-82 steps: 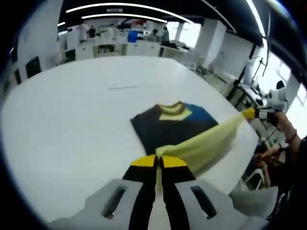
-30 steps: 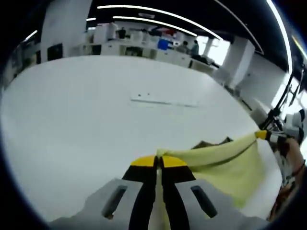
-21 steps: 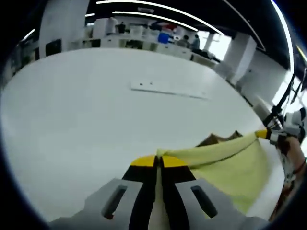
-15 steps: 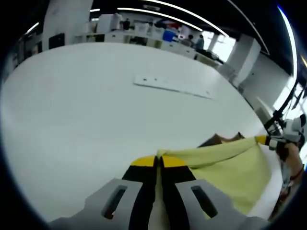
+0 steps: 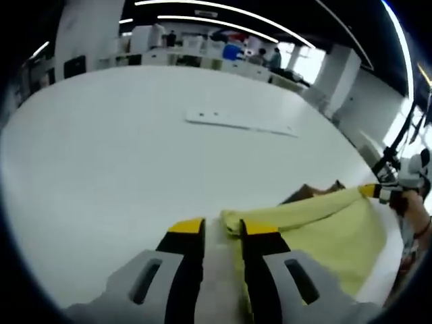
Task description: Fold the garment on the visible template until the final outline fits inside the template.
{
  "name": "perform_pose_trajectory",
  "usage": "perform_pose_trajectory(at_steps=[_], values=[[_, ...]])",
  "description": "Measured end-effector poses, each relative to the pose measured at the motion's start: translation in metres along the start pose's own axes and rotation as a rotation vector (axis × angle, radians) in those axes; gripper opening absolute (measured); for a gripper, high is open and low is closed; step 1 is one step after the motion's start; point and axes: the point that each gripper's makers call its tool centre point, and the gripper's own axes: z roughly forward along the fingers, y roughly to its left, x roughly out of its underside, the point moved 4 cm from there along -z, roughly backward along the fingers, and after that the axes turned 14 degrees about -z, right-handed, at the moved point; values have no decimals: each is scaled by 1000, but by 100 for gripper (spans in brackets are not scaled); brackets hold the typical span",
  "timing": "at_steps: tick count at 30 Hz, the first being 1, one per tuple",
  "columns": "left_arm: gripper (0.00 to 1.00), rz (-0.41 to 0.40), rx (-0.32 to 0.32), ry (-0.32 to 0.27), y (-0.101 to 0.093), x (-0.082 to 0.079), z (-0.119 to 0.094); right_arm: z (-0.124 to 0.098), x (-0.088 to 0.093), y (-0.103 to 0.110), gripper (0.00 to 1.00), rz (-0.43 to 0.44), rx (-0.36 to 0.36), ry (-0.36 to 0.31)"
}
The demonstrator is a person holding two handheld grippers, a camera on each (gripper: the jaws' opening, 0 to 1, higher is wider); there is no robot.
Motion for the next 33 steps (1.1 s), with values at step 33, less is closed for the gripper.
perform_pose_trajectory(at_steps=[33], values=[[49,141,-58,-127,10,-19,24,17,-8,-20,29,4,127,-106]])
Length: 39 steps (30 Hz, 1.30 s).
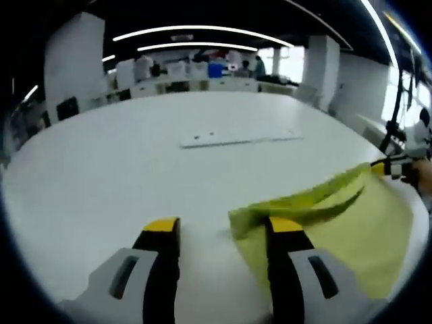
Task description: Fold the garment on the visible template until the final outline fits inside the template.
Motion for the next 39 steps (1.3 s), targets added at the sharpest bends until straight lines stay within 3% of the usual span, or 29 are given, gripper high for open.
perform_pose_trajectory(at_steps=[6,12,24,34,39], values=[[55,-43,0,-14,-1,-7,-10,-6,-8,4,35,35,-15,-21],[61,-66,21,-4,-5,-7,-24,-17,-7,9,43,41,-57,1],[73,-22,112,14,-12,4,-62,-57,2,28,64,-53,-176,82],[77,88,192,42,-11,19,-96,-95,12,46,65,-45,-282,64],[84,116,229,49,-14,27,-114,-112,20,50,65,-64,-314,71]])
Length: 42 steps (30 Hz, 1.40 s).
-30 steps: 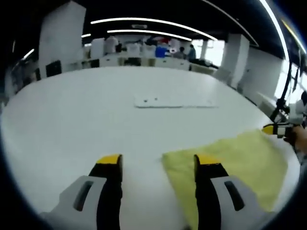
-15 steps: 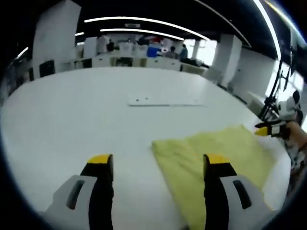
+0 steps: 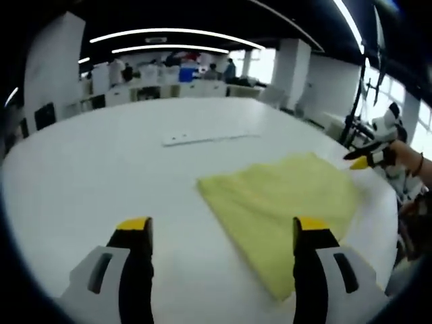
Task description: Fold the garment on the visible template until the final outline fits inside the template.
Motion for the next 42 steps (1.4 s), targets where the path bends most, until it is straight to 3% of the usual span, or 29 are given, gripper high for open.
perform_pose_trajectory(at_steps=[6,10,18,22,29,37,42], values=[[82,14,44,12,-8,12,-10,-13,13,12,63,-24,-43,9],[74,30,67,47,-15,24,-16,-21,27,17,61,-32,-58,24],[60,40,91,102,-21,47,-20,-27,47,29,43,-49,-109,37],[45,58,103,132,-18,57,-21,-30,55,31,37,-41,-113,40],[35,48,122,143,-20,65,-21,-30,64,33,24,-34,-119,38],[20,39,135,202,-24,77,-21,-28,71,32,12,-19,-107,34],[16,45,143,215,-26,79,-20,-28,71,32,4,-27,-108,20]])
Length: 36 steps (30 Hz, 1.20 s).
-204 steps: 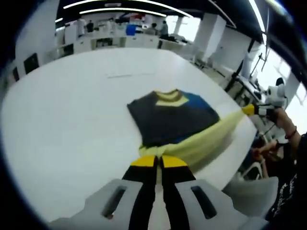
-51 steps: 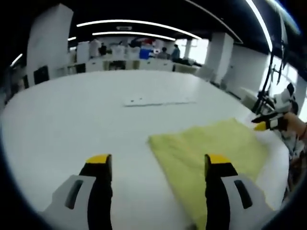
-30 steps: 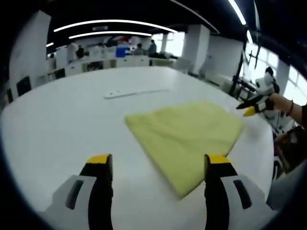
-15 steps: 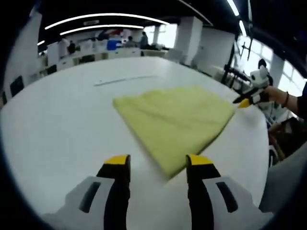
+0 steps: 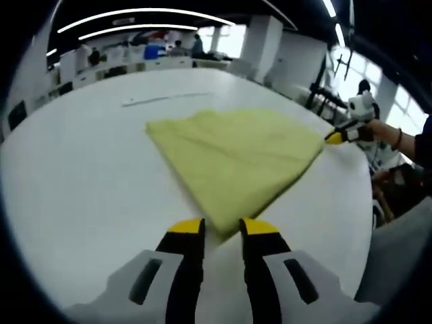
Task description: Fold the garment on the visible template until the final outline fits inside the template.
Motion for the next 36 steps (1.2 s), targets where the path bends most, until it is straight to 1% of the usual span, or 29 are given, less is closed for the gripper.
perform_pose_trajectory(at_steps=[3,6,14,17,20,22,25,30,36], values=[[12,-2,7,3,-1,1,1,1,1,-1,2,-6,3,1],[10,2,4,16,-1,3,3,2,2,-1,0,2,0,-3],[3,-2,8,26,-1,6,3,4,3,-1,0,5,1,-11],[2,5,6,31,-1,6,2,1,2,-3,0,-8,6,-7],[1,7,3,32,0,6,2,-6,3,-11,0,-22,43,7],[1,8,2,31,0,5,2,-9,1,-12,0,-5,32,-14],[1,12,0,34,0,6,2,-9,2,-9,0,-21,27,-1],[0,5,0,36,0,7,1,-8,6,-6,0,-16,21,16],[0,30,2,44,-3,10,-3,-10,8,-2,0,-15,15,19]])
